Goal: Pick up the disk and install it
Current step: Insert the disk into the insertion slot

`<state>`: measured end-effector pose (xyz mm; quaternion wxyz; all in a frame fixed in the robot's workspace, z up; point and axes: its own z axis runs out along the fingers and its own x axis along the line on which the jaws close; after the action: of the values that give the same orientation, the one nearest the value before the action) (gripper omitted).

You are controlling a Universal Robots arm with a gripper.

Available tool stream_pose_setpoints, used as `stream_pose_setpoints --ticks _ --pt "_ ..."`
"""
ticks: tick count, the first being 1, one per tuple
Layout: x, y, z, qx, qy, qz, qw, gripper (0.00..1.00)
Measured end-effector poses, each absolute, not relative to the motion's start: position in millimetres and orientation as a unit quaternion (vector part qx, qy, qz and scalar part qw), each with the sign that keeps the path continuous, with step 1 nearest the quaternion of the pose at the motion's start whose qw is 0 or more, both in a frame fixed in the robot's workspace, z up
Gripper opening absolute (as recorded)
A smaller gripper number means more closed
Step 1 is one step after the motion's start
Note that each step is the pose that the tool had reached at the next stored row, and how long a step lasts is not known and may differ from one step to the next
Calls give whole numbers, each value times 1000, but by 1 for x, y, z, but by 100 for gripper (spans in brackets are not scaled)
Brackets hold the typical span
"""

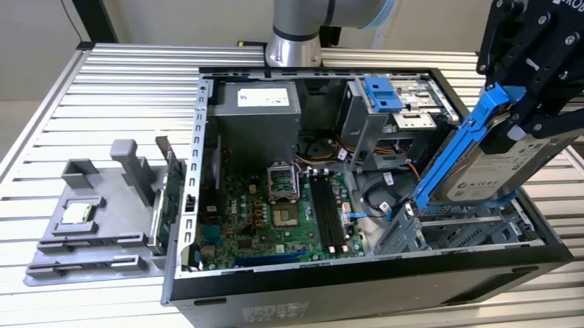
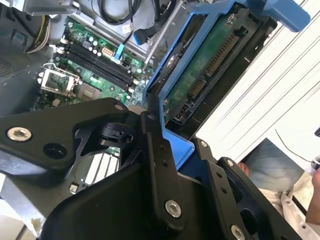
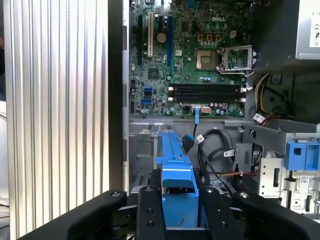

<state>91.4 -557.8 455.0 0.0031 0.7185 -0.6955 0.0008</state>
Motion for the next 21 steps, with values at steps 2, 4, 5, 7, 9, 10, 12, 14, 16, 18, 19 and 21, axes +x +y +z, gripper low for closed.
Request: stream_pose_setpoints --ticks 2,4,5,7,9,10,12,14,16,18,19,21 --pt "92 -560 453 718 -696 1 2 0" --pt "92 -561 451 718 -696 1 2 0" --pt "92 -562 450 719 -696 1 1 0" --pt "92 -562 448 719 -695 2 0 0" --pt "93 -563 447 719 -695 4 -2 0" --pt "93 -563 446 719 -695 5 -3 0" --pt "93 -563 445 719 -695 8 -7 0" --pt "93 -563 444 719 -695 11 -10 0" --pt "93 -563 444 719 -695 11 -10 0" --pt "93 -563 444 719 -695 11 -10 0" --pt "93 -563 444 719 -695 7 -13 0" --pt "93 -565 444 719 -695 0 -20 0"
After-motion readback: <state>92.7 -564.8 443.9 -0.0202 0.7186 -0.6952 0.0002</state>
